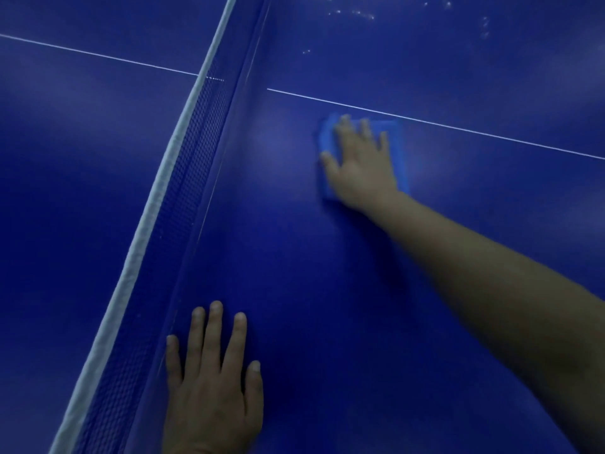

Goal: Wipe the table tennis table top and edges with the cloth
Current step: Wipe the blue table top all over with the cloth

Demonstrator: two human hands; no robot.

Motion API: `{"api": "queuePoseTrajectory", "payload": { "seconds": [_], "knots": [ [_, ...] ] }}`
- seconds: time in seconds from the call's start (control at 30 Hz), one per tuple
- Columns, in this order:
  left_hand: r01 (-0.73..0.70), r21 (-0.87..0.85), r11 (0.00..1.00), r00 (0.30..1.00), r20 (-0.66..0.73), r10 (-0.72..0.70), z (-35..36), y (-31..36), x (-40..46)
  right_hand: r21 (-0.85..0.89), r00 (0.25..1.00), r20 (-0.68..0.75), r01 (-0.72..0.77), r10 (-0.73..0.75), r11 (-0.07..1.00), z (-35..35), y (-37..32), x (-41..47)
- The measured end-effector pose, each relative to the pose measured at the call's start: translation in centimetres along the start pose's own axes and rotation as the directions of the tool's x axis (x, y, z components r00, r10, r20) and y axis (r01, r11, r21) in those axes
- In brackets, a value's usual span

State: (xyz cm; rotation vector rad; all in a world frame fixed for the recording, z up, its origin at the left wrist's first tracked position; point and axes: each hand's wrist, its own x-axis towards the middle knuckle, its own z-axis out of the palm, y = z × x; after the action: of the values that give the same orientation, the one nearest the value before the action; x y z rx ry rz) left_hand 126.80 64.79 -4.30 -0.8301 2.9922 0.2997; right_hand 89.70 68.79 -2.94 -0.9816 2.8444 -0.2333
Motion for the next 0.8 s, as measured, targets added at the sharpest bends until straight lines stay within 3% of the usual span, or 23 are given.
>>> {"api": "queuePoseTrajectory", "payload": {
  "seconds": [0.07, 0.13, 0.2, 0.3, 0.37, 0.43, 0.5, 0.57, 0.6, 0.63, 0.7, 0.77, 0.8],
  "knots": [
    [-0.004, 0.004, 1.000, 1.000, 0.007, 0.004, 0.1, -0.1, -0.1, -0.032, 0.956, 0.114, 0.277, -0.272, 0.960, 0.5, -1.0, -2.1],
    [-0.009, 0.004, 1.000, 1.000, 0.007, 0.009, 0.1, -0.1, 0.0, -0.094, 0.953, 0.150, 0.278, -0.263, 0.956, -0.7, 2.1, -1.4],
    [-0.004, -0.014, 1.000, 1.000, 0.000, 0.004, 0.1, -0.2, 0.1, -0.152, 0.996, 0.084, 0.009, 0.004, 0.988, -2.1, 7.2, 0.2],
    [0.000, -0.021, 1.000, 1.000, 0.007, 0.001, 0.1, -0.1, 0.1, -0.062, 0.903, 0.038, -0.425, 0.428, 0.903, -3.8, 12.4, 1.5],
    [0.000, -0.018, 1.000, 1.000, 0.022, 0.000, 0.1, -0.2, 0.0, -0.015, 0.877, 0.037, -0.478, 0.478, 0.878, -3.5, 10.6, 1.3],
    [0.005, -0.005, 1.000, 1.000, 0.025, -0.005, 0.0, -0.2, 0.1, -0.055, 0.943, 0.048, -0.327, 0.329, 0.944, -2.2, 6.1, 0.4],
    [0.008, -0.001, 1.000, 0.999, 0.034, -0.007, 0.0, -0.1, 0.2, -0.105, 0.996, 0.086, -0.011, 0.020, 0.994, -0.7, 1.2, -1.5],
    [0.010, 0.003, 1.000, 1.000, 0.026, -0.010, 0.0, -0.1, 0.2, -0.111, 0.957, 0.159, 0.261, -0.243, 0.959, 0.0, -1.0, -2.9],
    [0.010, 0.001, 1.000, 1.000, 0.023, -0.010, 0.0, -0.1, 0.1, -0.115, 0.946, 0.168, 0.297, -0.276, 0.948, -0.4, -0.3, -2.5],
    [0.012, -0.009, 1.000, 1.000, 0.018, -0.012, 0.0, -0.1, 0.1, -0.136, 0.962, 0.148, 0.248, -0.228, 0.959, -0.9, 1.4, -1.5],
    [0.015, -0.016, 1.000, 1.000, 0.006, -0.015, -0.1, 0.0, 0.2, -0.144, 0.997, 0.071, -0.033, 0.043, 0.989, -2.0, 6.3, 0.3],
    [0.013, -0.014, 1.000, 1.000, 0.010, -0.013, 0.0, -0.1, 0.1, -0.064, 0.934, 0.026, -0.354, 0.356, 0.933, -3.2, 11.0, 1.0],
    [0.013, -0.012, 1.000, 1.000, 0.013, -0.013, 0.0, -0.1, 0.2, -0.020, 0.900, 0.018, -0.436, 0.436, 0.900, -3.5, 11.9, 0.8]
  ]
}}
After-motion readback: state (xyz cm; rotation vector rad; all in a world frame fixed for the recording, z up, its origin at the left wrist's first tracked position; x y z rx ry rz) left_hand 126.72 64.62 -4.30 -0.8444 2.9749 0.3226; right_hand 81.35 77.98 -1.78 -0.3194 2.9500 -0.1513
